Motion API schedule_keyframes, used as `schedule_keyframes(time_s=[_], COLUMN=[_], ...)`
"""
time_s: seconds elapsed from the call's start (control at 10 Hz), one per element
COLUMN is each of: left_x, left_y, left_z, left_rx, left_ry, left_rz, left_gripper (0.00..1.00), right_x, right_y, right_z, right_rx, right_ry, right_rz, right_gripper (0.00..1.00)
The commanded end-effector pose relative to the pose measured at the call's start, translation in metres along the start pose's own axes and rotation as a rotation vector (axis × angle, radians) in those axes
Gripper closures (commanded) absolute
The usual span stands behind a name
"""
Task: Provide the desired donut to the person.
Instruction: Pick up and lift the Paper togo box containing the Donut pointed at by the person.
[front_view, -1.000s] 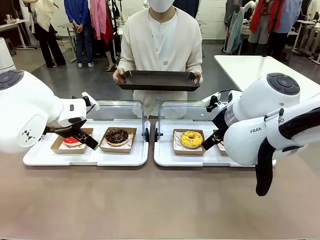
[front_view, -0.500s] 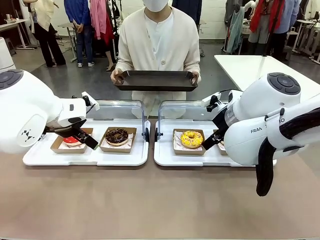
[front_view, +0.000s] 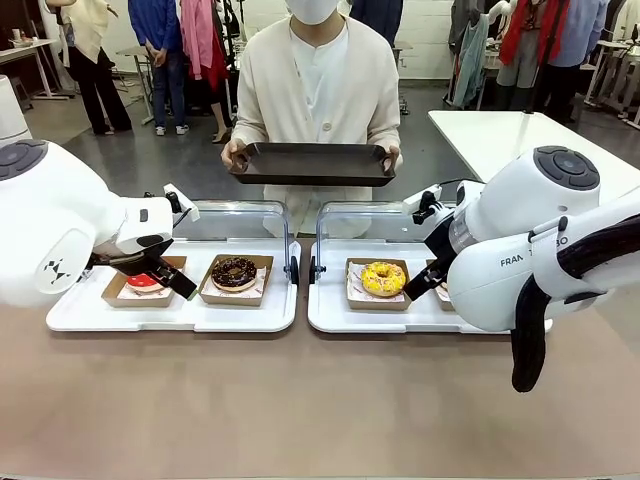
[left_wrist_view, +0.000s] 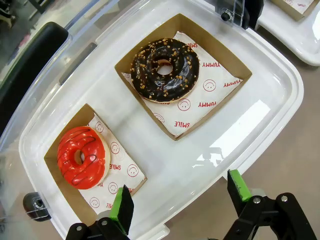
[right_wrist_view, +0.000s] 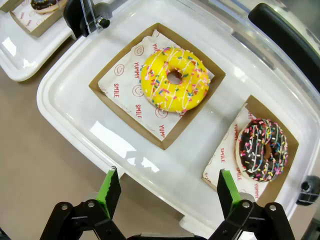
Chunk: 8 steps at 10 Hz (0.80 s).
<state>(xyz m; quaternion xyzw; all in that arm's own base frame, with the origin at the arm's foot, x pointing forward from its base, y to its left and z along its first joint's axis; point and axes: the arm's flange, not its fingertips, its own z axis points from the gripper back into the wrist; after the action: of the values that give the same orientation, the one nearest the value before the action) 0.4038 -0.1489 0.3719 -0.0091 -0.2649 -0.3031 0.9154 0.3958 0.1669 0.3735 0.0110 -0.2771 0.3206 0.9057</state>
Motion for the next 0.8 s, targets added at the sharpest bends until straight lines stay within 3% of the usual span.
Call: schedule_keyframes(time_s=[0.0, 0.7], left_x=[-0.0001, -0.0001], left_y=[-0.0001, -0.0001], left_z=[0.0000, 0.0000], left_rx=[0.000, 0.000], left_ry=[0.000, 0.000], left_rz=[0.000, 0.000], left_gripper=[0.00, 0.00], right_x=[0.0000, 0.0000], right_y=[0.0001, 0.0001], right_z=[0.0000, 0.0000], right_rx=[0.000, 0.000], right_ry=[0.000, 0.000], right_rz=[0.000, 0.000], right_gripper=[0.00, 0.00])
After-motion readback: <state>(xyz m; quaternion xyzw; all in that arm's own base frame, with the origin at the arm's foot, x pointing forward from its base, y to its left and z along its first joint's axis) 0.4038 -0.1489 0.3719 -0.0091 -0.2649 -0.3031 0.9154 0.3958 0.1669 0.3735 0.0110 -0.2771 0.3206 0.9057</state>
